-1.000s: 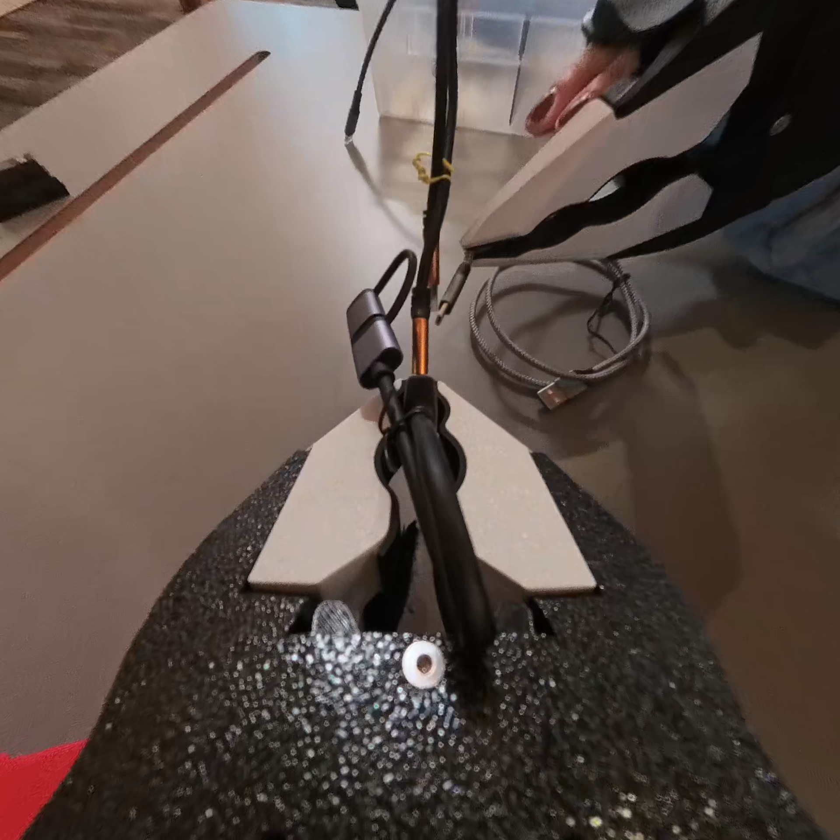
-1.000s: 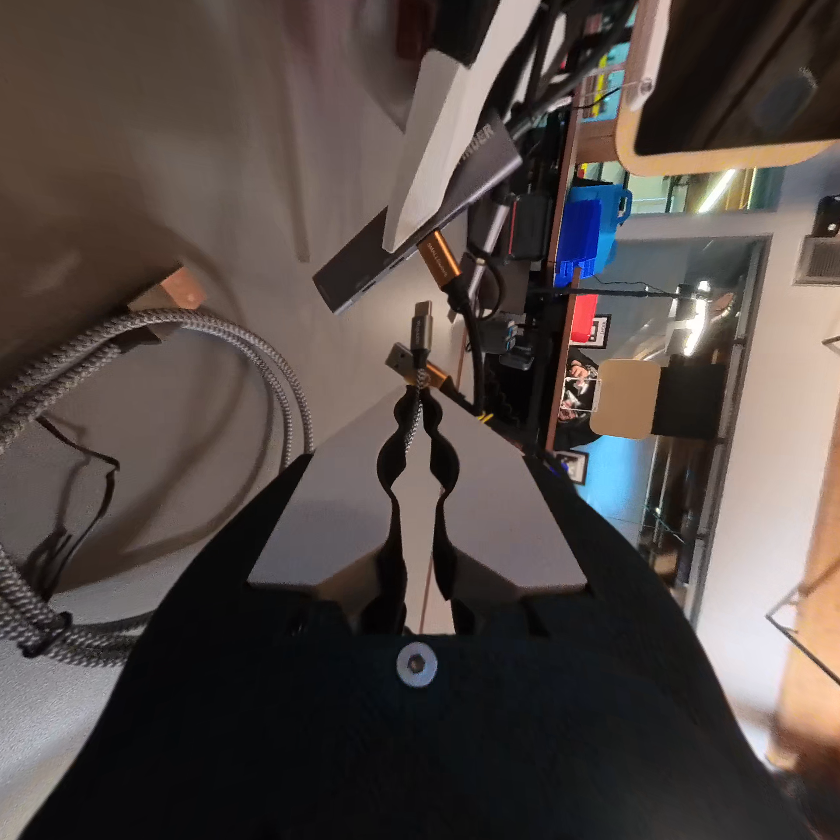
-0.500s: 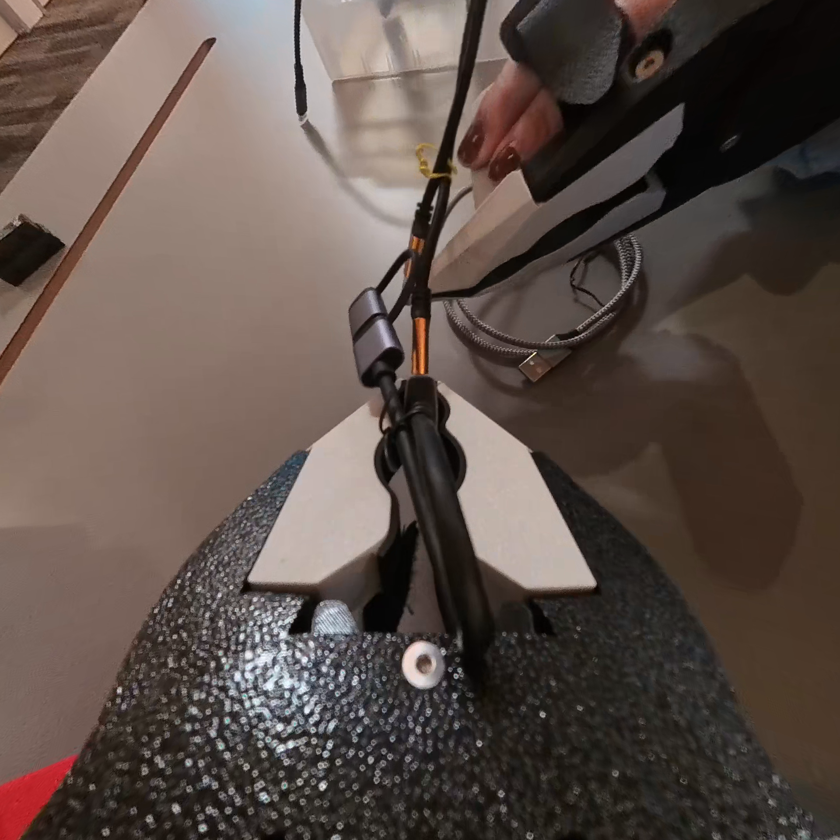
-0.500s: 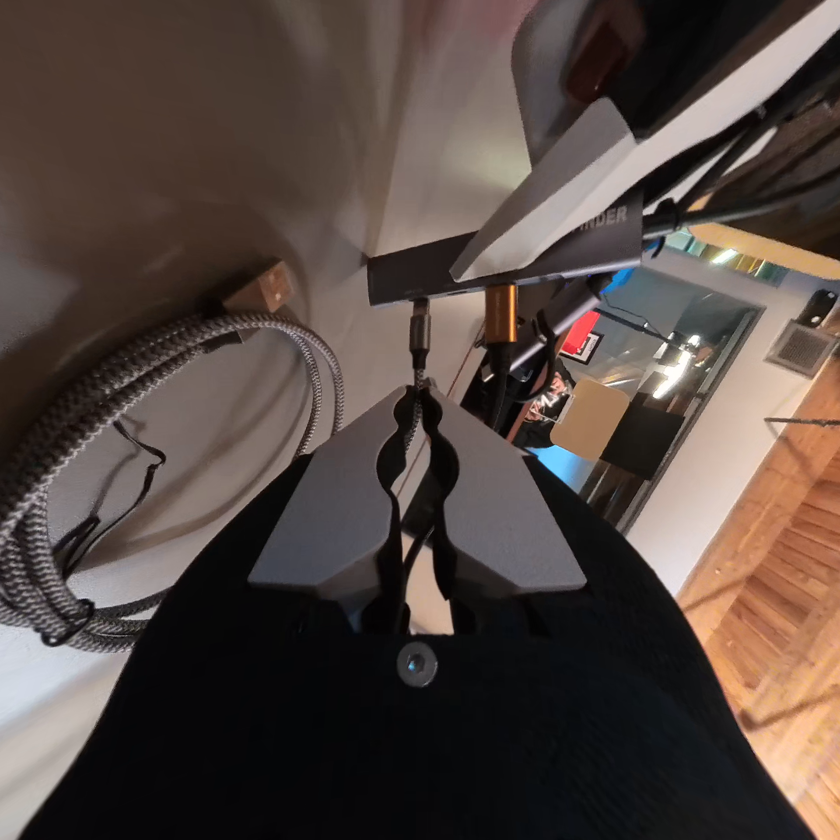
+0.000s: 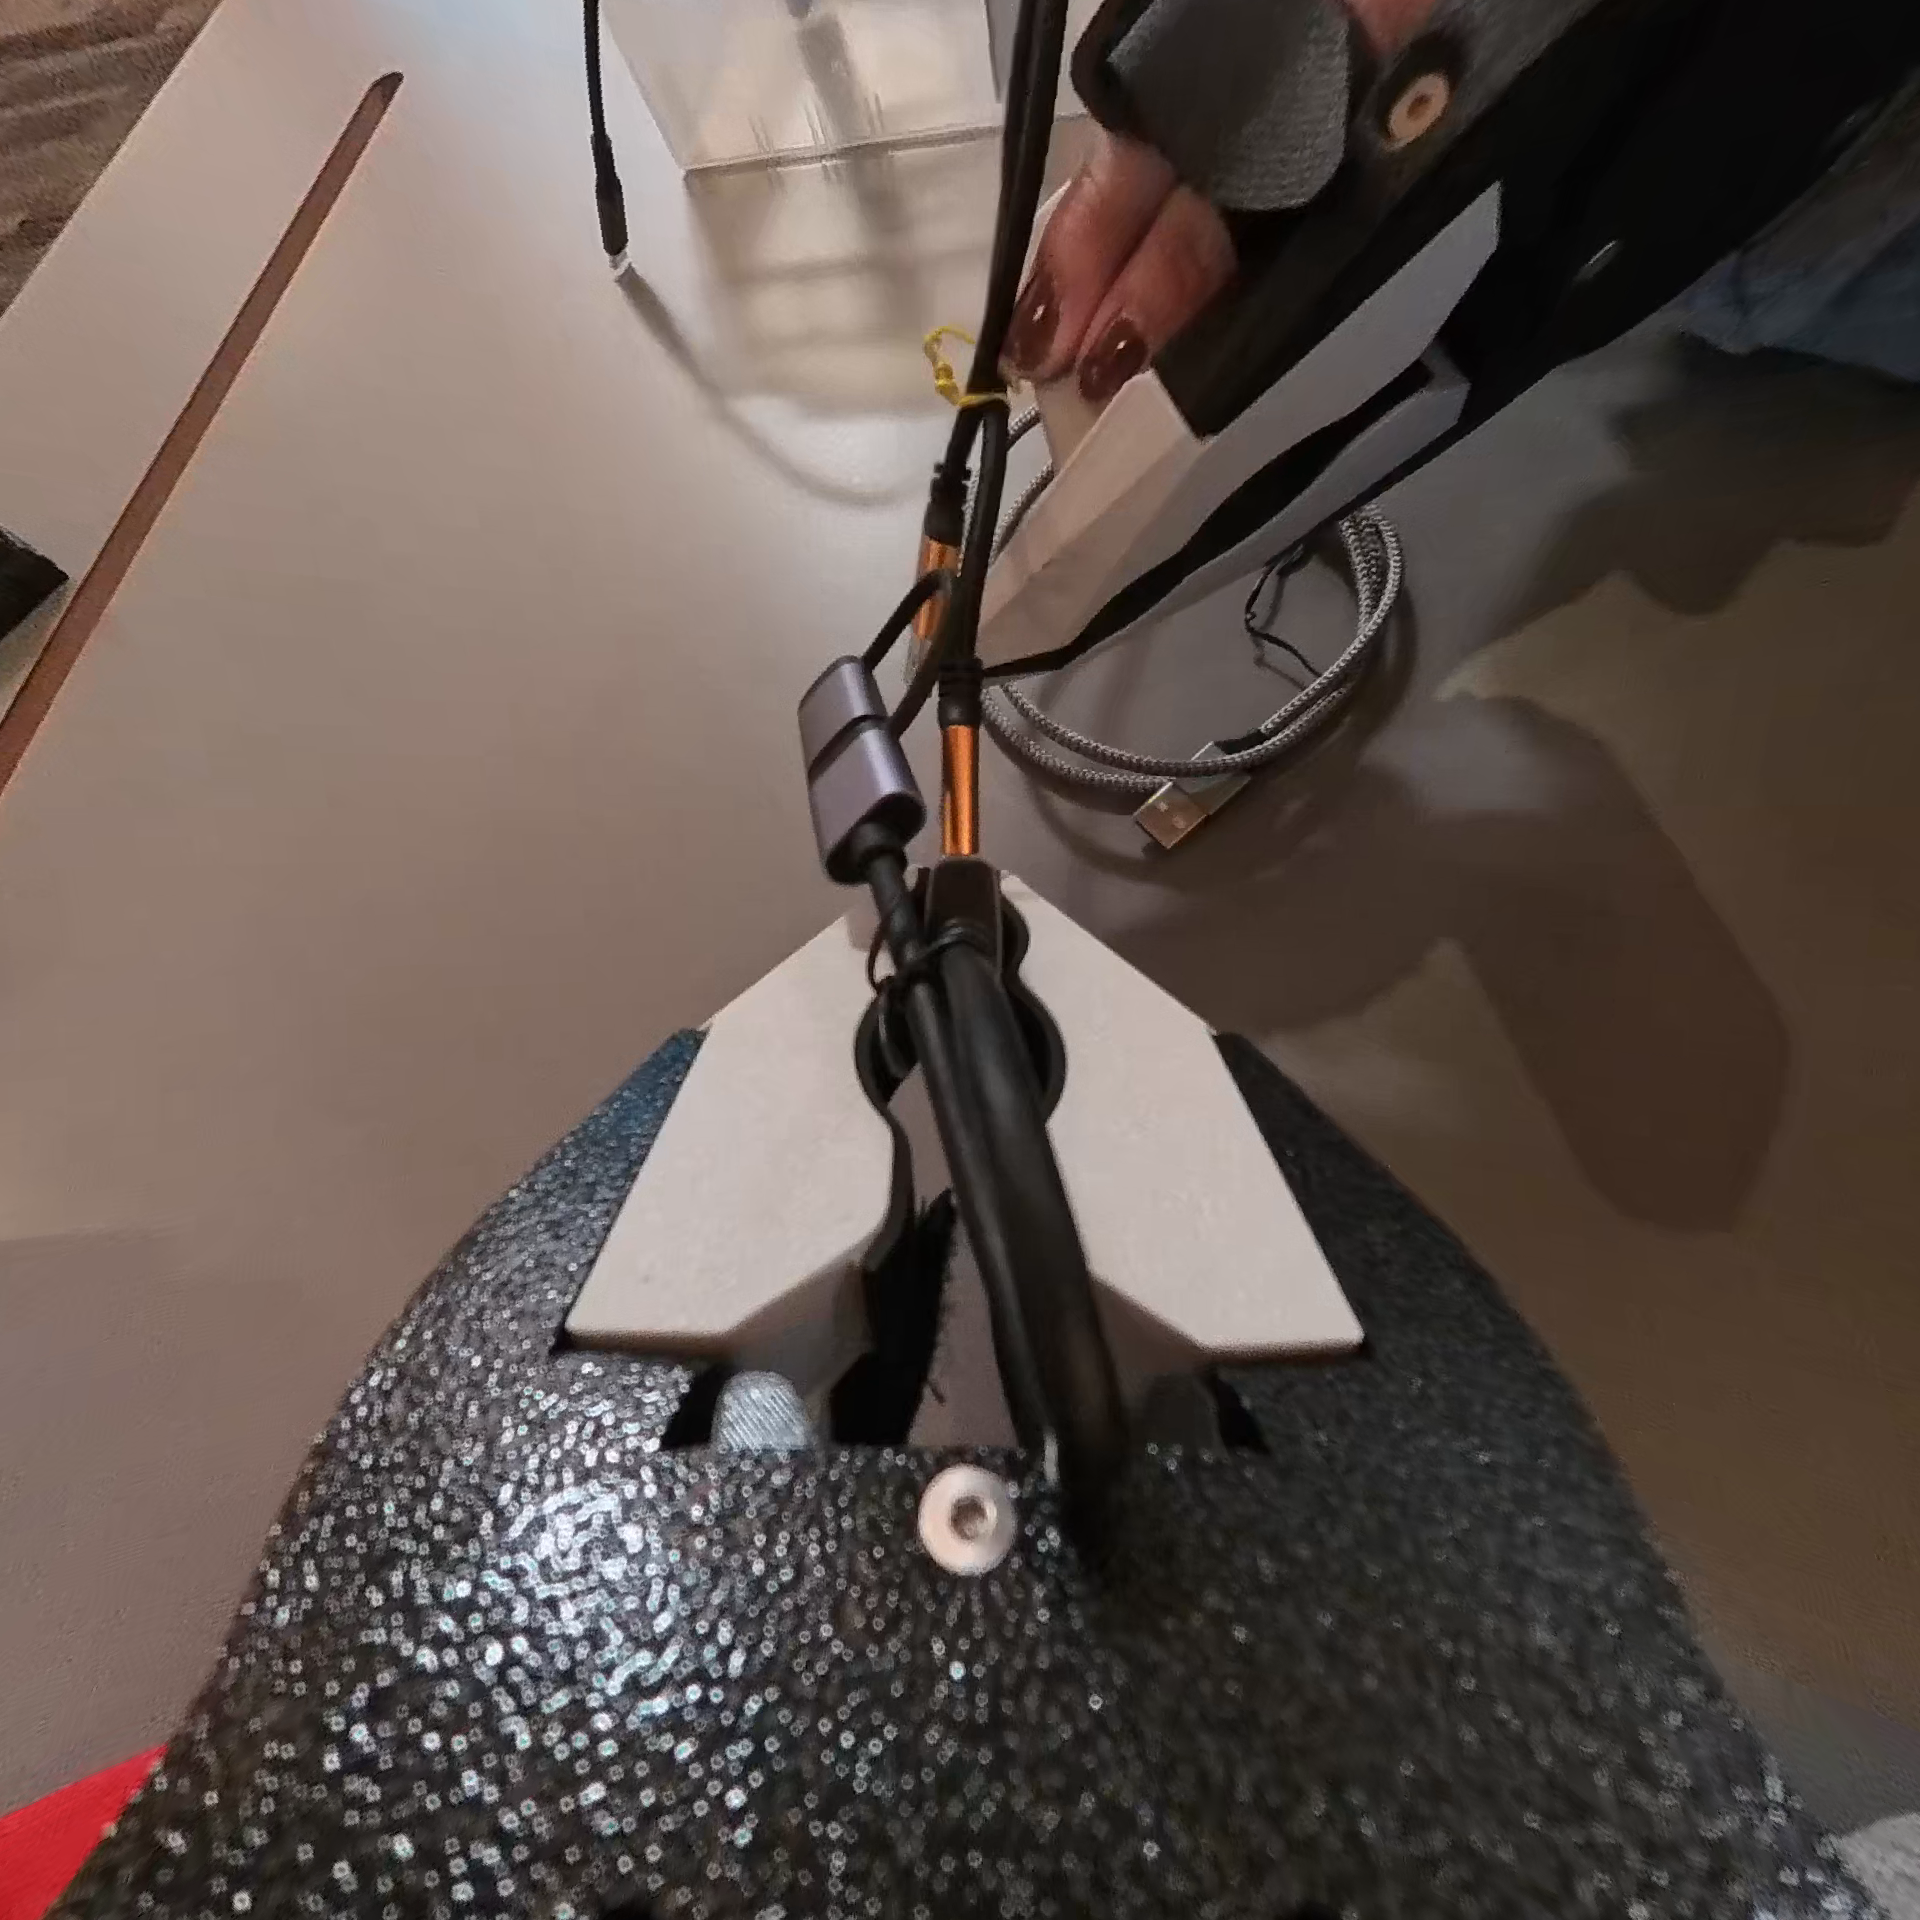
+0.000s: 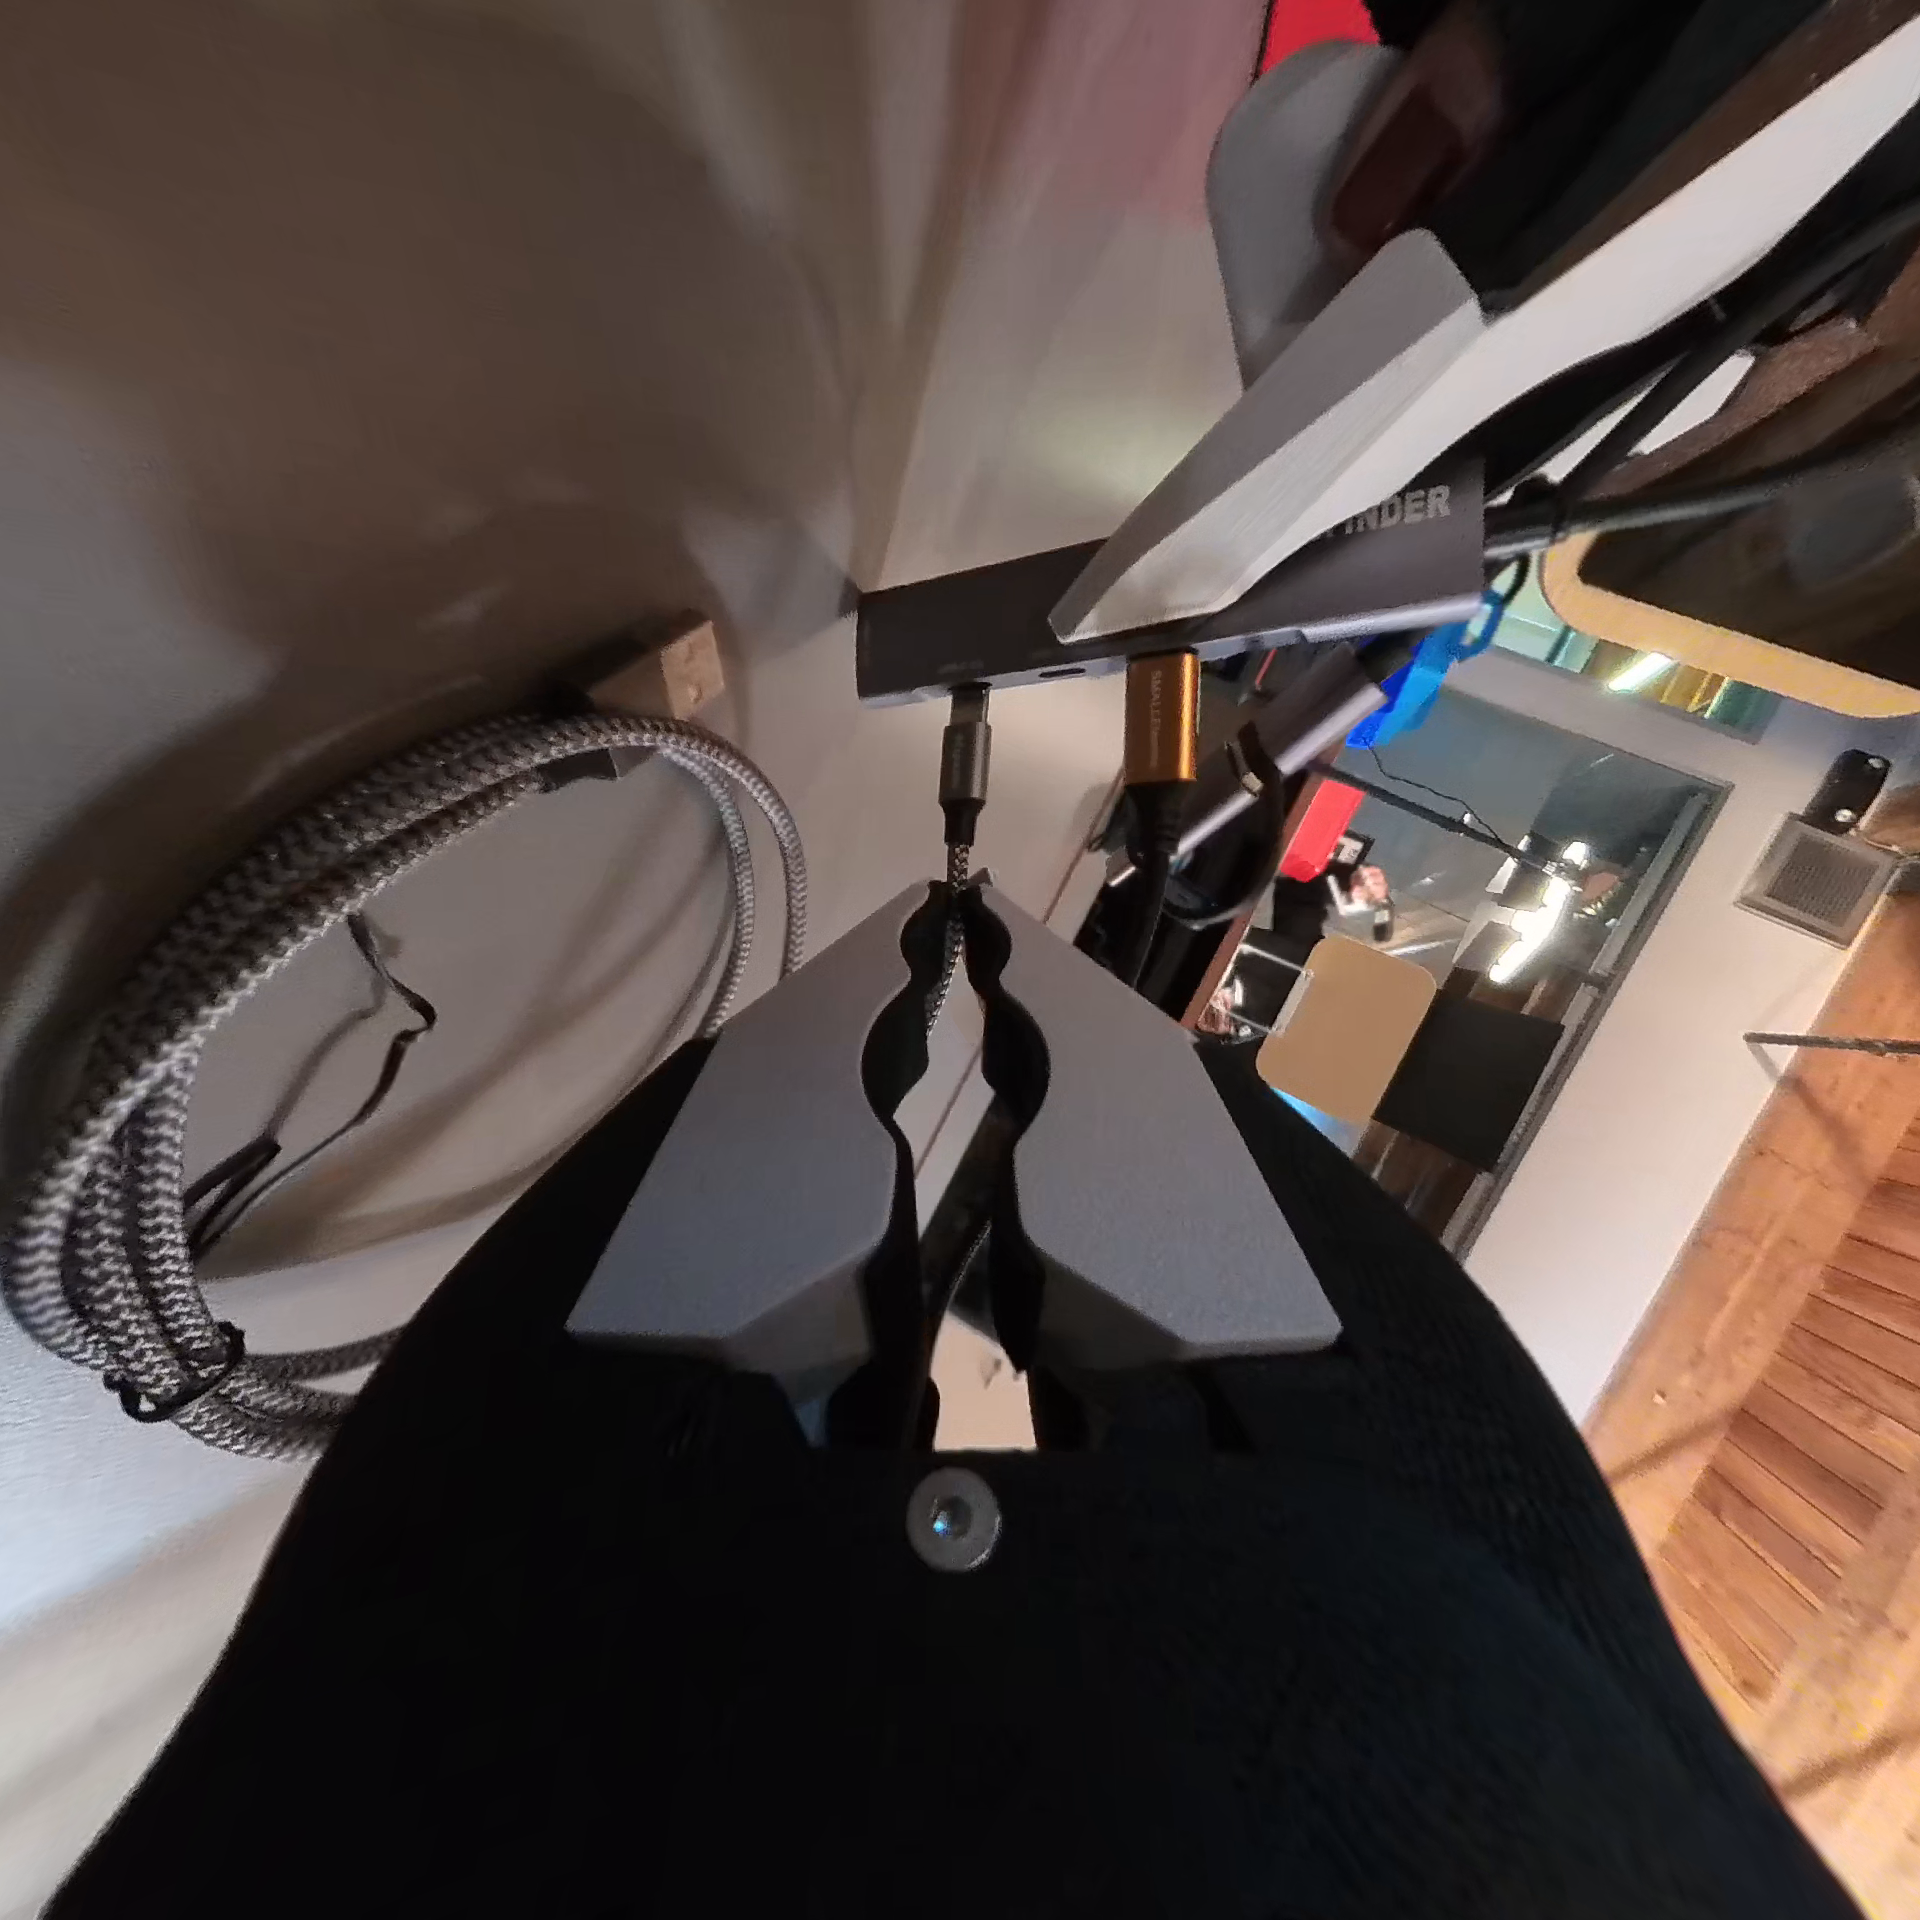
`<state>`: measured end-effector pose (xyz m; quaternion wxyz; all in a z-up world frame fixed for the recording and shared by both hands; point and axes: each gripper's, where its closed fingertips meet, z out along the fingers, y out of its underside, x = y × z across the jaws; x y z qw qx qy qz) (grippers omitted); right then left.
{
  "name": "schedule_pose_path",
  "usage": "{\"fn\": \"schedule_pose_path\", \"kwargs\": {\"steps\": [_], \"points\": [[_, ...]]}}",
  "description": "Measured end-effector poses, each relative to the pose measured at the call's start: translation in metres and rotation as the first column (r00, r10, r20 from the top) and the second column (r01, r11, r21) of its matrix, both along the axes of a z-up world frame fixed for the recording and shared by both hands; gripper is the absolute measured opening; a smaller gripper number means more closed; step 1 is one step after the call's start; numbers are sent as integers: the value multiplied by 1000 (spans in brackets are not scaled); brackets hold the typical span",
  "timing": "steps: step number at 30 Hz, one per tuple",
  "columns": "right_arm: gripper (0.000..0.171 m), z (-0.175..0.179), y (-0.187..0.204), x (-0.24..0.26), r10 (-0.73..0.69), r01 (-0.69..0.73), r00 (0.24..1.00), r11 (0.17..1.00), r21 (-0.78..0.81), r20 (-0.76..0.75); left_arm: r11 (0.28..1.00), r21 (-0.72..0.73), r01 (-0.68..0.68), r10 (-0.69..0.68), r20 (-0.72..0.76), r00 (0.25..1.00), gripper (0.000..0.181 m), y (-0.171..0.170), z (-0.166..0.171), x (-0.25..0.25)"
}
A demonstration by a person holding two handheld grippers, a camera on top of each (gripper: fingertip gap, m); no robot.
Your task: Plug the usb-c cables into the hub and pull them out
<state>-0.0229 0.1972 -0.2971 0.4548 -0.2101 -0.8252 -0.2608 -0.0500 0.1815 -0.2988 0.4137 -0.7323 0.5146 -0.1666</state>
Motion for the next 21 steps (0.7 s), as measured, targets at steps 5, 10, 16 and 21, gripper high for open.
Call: {"fn": "schedule_pose_path", "kwargs": {"steps": [5,10,16,21], "points": [[1,2,-3,-1,16,-16,1000,1000,11,-5,1000,-7,4,-4,5,1000,7,-1,0,1],[1,1,-2,-2,8,-8,1000,1000,12,-9,1000,-12,8,-8,19,1000,7,-1,0,3],[2,-2,2,-1,-1,1,1000,1000,-12,-25,991,-136,7,13,143,990,11,0,-3,6],[2,-4,2,-2,0,0,1000,1000,-12,-26,992,-119,-29,28,-9,1000,8,6,-30,4]]}}
